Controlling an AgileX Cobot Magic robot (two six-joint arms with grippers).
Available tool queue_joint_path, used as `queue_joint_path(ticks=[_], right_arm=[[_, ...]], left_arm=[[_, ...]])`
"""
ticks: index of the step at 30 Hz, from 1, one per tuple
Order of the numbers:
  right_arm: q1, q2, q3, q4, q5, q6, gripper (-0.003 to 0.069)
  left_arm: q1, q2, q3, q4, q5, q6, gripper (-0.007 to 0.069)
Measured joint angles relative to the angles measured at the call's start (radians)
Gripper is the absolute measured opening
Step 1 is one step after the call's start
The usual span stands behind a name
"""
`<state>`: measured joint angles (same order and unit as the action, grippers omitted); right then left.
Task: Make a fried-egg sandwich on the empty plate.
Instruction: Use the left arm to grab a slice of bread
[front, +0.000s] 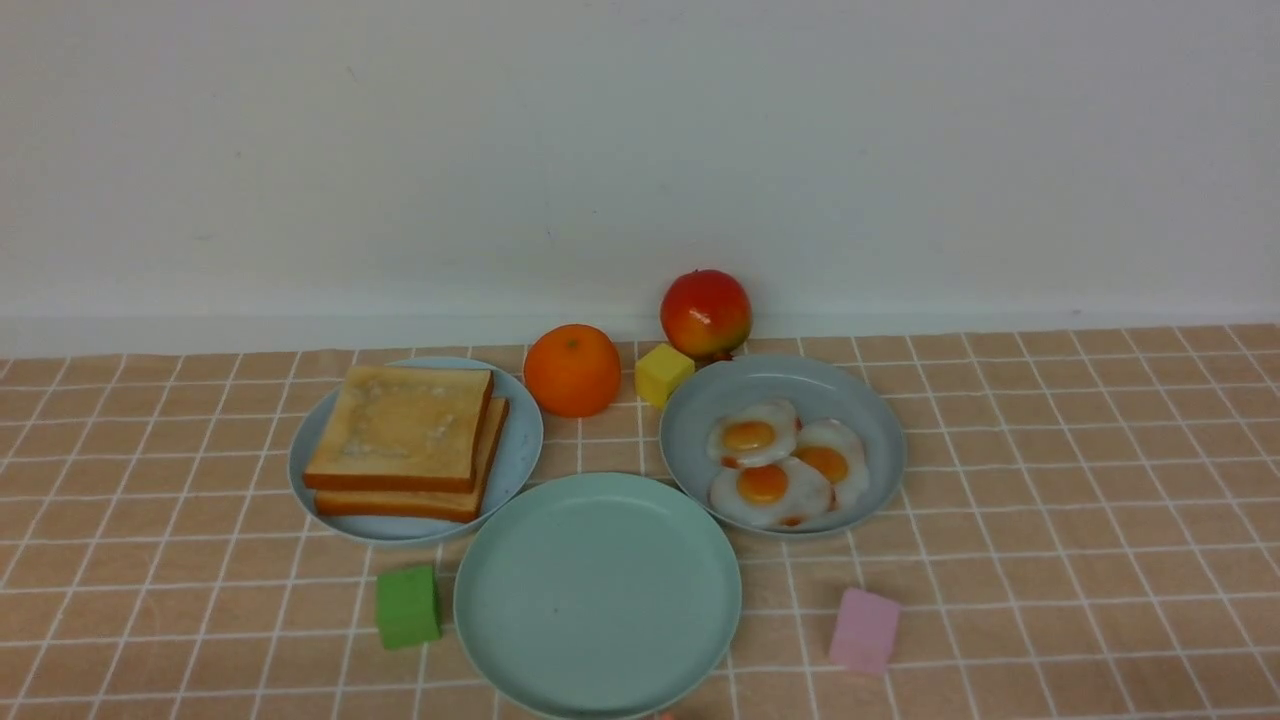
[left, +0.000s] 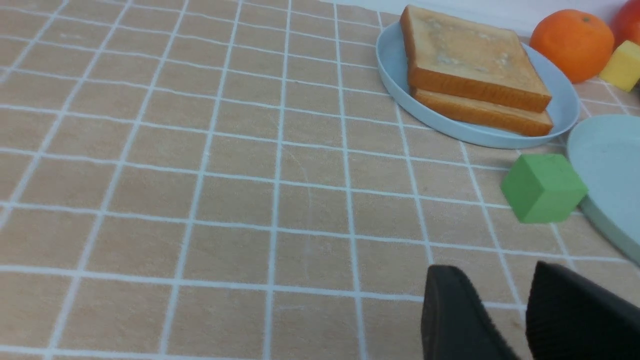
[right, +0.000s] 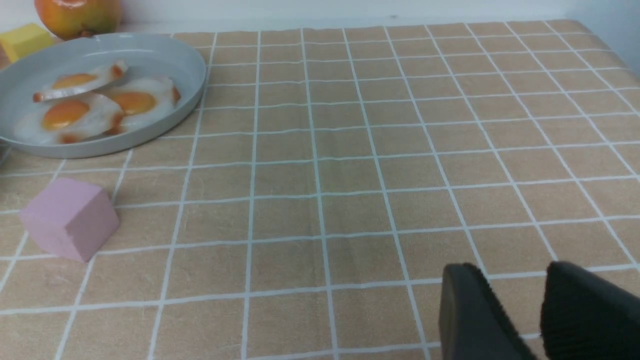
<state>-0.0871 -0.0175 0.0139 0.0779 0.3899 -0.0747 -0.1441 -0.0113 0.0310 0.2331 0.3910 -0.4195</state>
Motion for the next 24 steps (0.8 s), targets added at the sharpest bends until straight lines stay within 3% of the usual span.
queue_joint_path(ticks=[10,14,24], right_arm=[[0.0,0.0,0.008,0.01,-0.054,-0.001,0.0239],[0.0,0.0,0.012,0.085,-0.238,-0.001,0.0241],[0.0,0.0,0.012,0.377,-0.536,0.085,0.0241]], left_arm=[[0.0,0.0,0.0,0.123,0.0,0.017,0.0238],[0.0,0.0,0.0,0.175,-0.045,0.017,0.0238],[0.0,0.0,0.0,0.197,-0.361,0.017,0.0238]])
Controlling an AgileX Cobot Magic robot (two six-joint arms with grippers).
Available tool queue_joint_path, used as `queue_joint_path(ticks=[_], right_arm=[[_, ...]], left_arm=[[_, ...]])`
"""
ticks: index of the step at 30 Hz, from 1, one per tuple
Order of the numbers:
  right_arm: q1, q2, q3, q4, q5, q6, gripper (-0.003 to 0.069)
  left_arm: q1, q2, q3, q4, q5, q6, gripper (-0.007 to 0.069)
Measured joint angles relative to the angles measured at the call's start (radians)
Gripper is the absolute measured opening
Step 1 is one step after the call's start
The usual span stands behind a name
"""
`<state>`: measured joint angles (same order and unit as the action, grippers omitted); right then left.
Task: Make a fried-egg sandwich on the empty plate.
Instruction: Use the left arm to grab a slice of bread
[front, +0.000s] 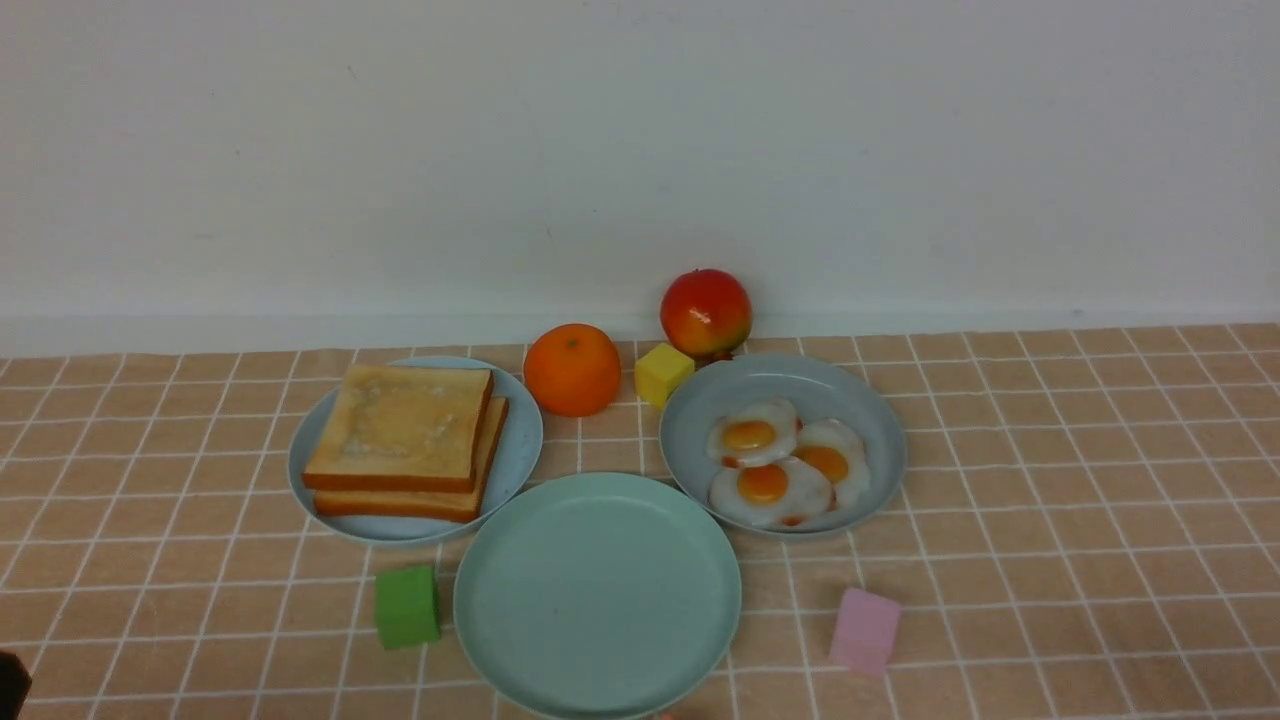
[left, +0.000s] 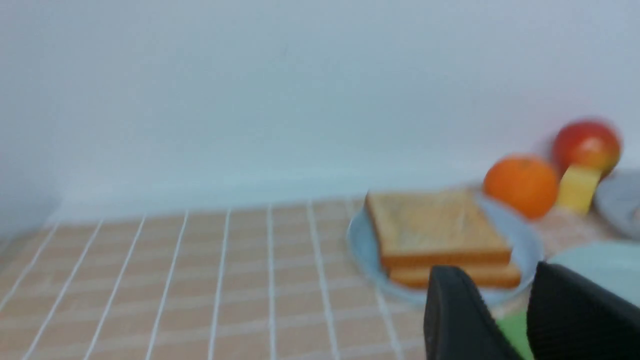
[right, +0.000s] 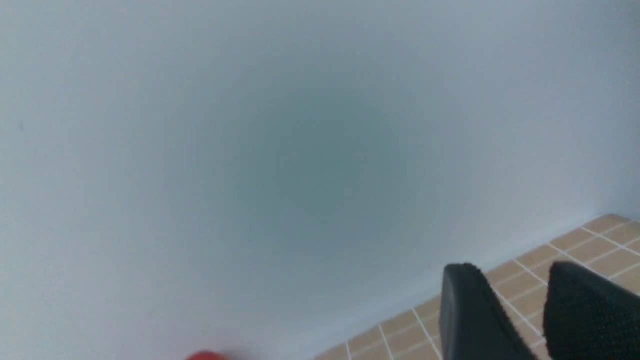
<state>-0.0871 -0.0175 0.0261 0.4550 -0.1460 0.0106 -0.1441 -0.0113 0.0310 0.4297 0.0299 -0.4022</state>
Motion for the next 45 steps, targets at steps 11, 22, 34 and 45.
queue_joint_path(ticks=[11,22,34,45], right_arm=[[0.0,0.001,-0.056,-0.028,0.005,0.019,0.0241],[0.0,0.357,-0.524,-0.042,0.146,0.089,0.0241],[0.0,0.916,-1.002,-0.1,0.661,-0.077,0.0241],[0.164,1.161,-0.986,0.016,0.938,-0.175,0.0241]], left_arm=[[0.0,0.0,0.0,0.014,-0.045,0.008,0.0238],[0.0,0.007,-0.058,-0.25,-0.565,-0.166,0.0238],[0.0,0.494,-0.634,-0.588,0.133,-0.154,0.0238],[0.0,1.049,-0.672,-0.43,0.273,-0.112,0.0238]])
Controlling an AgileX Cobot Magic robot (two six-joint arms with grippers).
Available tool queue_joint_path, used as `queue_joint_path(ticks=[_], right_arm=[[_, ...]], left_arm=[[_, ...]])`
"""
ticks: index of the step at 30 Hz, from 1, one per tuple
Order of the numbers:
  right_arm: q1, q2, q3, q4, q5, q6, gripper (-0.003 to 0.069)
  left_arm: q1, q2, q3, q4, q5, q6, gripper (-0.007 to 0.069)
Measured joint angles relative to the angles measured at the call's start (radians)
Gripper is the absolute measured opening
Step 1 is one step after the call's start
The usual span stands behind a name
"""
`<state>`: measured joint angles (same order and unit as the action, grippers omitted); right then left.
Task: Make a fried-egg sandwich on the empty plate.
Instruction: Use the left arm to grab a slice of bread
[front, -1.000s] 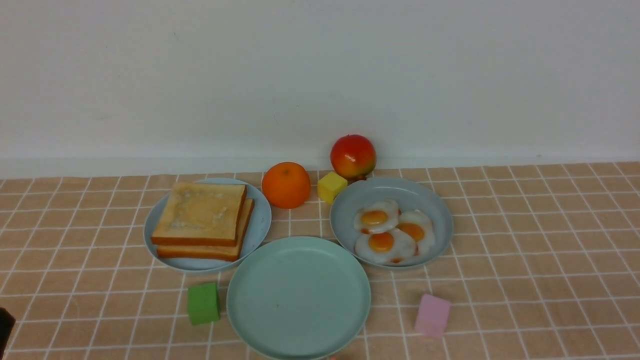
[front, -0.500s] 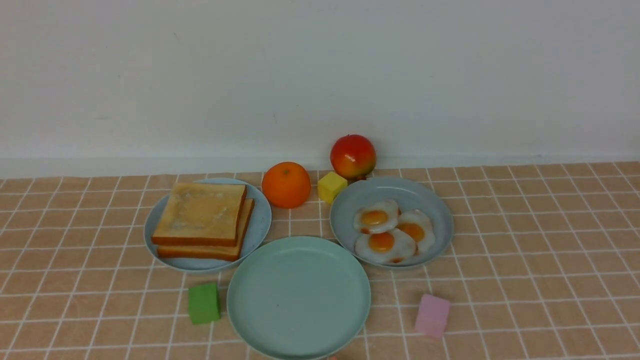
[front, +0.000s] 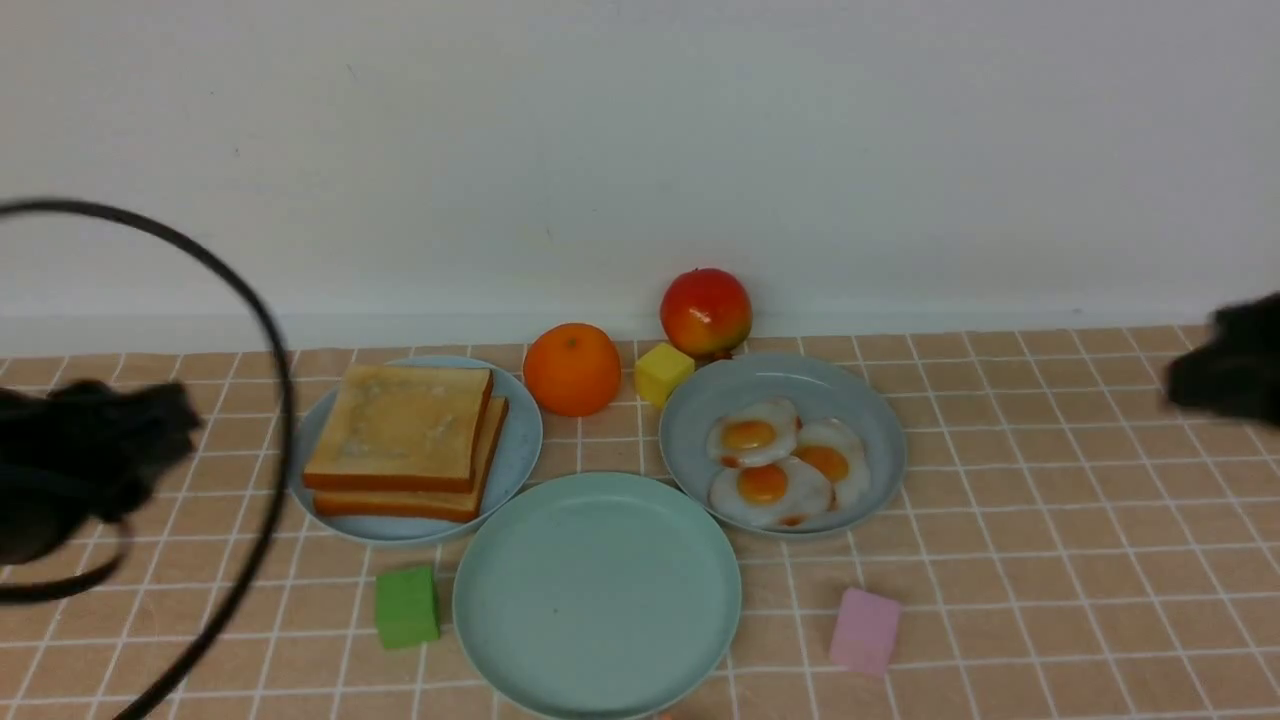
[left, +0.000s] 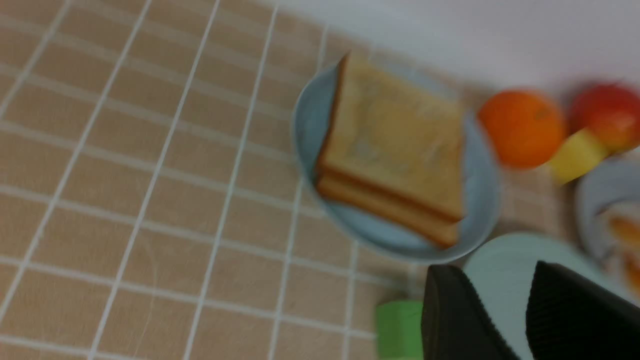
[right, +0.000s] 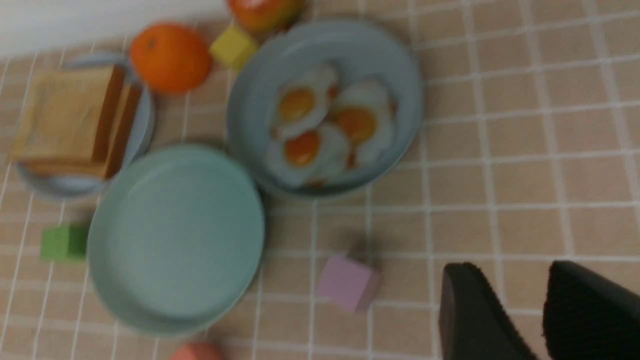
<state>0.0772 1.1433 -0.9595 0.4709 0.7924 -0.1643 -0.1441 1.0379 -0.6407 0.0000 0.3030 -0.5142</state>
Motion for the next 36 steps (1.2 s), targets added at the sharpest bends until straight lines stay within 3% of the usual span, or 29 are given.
queue_joint_path(ticks=[9,14,21,24,36], right_arm=[[0.278,0.039,0.073,0.083,-0.001,-0.108,0.0241],[0.396,0.042,0.076,0.083,-0.017,-0.122,0.0241],[0.412,0.042,0.076,0.083,-0.016,-0.122,0.0241],[0.412,0.043,0.076,0.083,-0.016,-0.122,0.0241],[0.412,0.043,0.076,0.094,-0.004,-0.121,0.0241]], left_arm=[[0.004,0.368,-0.253,-0.02,0.128,-0.001,0.0238],[0.073,0.613,-0.593,-0.104,0.399,0.17,0.0238],[0.236,0.84,-0.804,-0.458,0.615,0.54,0.0238],[0.264,0.897,-0.818,-0.506,0.621,0.635,0.0244],[0.254,1.011,-0.822,-0.547,0.522,0.701,0.0286]])
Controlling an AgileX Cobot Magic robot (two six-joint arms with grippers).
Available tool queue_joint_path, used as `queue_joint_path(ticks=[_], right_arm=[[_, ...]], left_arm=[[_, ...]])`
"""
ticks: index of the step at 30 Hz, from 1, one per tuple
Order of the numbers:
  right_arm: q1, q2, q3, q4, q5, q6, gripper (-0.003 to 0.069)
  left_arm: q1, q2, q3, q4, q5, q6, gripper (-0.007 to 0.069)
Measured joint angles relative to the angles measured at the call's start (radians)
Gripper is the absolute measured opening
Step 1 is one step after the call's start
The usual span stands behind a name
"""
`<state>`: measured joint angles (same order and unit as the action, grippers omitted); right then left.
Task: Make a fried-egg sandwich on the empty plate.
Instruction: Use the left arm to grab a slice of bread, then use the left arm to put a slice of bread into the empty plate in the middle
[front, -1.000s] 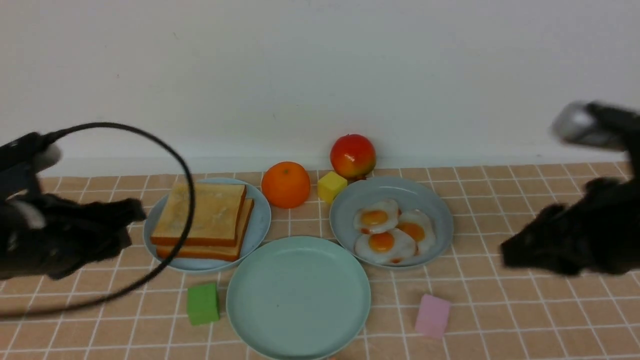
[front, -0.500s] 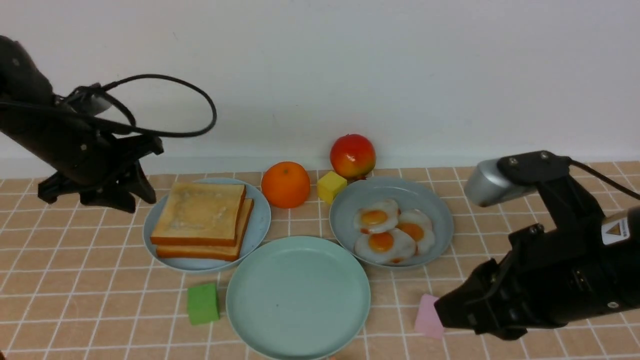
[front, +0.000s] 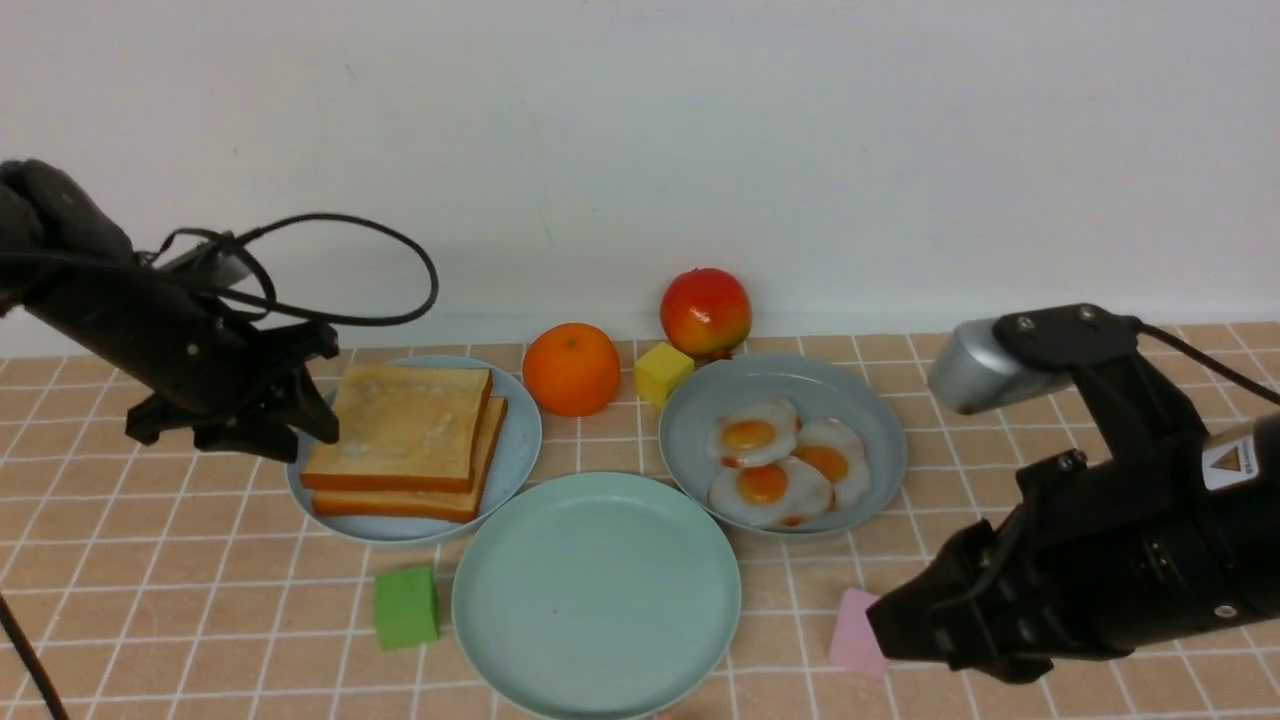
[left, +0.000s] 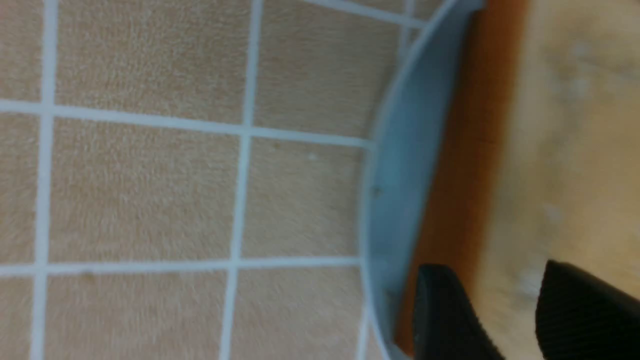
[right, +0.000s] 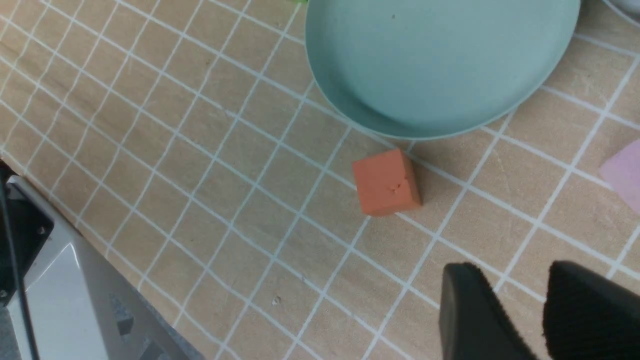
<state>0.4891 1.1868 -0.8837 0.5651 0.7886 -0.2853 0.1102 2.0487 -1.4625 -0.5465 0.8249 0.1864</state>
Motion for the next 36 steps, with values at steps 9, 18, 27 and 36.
queue_joint_path(ticks=[9,18,27,36], right_arm=[[0.0,0.0,0.0,0.012,0.032,0.0,0.0241],[0.0,0.0,0.0,0.019,0.045,0.0,0.0241],[0.0,0.0,0.0,0.021,0.077,0.0,0.0241],[0.0,0.0,0.0,-0.006,0.041,0.003,0.0241]], left_arm=[[0.003,0.057,-0.005,-0.131,0.003,0.122,0.0232],[0.003,0.017,-0.005,-0.12,0.048,0.139,0.0086],[0.003,-0.253,-0.004,-0.115,0.095,0.132,0.0086],[-0.074,-0.441,0.109,-0.211,0.169,0.125,0.008]])
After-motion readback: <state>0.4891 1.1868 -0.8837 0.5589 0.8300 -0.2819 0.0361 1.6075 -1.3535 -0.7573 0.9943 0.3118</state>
